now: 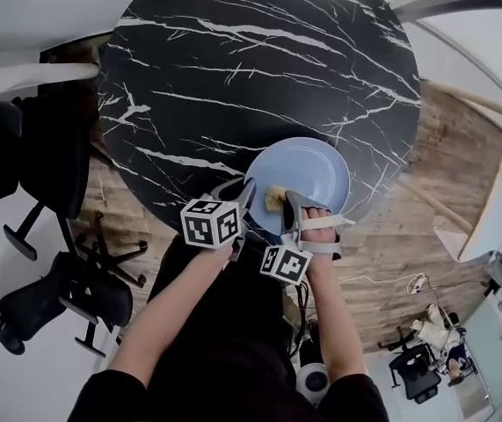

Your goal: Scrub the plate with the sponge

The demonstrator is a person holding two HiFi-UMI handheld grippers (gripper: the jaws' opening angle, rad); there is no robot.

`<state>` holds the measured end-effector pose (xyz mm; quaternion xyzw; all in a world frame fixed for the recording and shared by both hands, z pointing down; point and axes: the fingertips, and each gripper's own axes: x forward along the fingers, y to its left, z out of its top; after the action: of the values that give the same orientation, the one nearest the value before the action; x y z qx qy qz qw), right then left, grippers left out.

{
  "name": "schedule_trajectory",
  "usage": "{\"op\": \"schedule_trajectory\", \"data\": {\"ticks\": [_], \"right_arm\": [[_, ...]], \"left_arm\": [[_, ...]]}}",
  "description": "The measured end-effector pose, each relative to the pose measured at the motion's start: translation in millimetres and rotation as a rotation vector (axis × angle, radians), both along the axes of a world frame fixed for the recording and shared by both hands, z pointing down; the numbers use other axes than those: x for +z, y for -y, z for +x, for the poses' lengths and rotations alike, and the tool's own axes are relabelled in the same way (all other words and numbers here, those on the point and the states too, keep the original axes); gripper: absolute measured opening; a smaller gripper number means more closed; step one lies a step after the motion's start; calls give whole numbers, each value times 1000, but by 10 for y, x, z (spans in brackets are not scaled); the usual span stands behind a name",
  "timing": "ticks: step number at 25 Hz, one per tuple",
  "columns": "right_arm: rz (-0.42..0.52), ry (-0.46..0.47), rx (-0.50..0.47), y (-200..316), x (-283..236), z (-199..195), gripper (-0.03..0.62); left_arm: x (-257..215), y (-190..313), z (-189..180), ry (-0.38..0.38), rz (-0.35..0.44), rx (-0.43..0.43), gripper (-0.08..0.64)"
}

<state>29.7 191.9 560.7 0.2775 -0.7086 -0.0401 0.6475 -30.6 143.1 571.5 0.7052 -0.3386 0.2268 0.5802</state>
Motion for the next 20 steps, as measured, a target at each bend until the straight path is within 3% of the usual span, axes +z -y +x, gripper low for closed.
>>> {"op": "schedule_trajectory", "data": {"ticks": [11, 20], "right_arm": [[-127, 17, -66, -617, 5, -13, 28], [-141, 34, -89, -620, 26, 10, 28]], "left_arm": [[0, -23, -18, 11, 4, -3, 20], [-6, -40, -10, 30, 35, 63, 18]]}}
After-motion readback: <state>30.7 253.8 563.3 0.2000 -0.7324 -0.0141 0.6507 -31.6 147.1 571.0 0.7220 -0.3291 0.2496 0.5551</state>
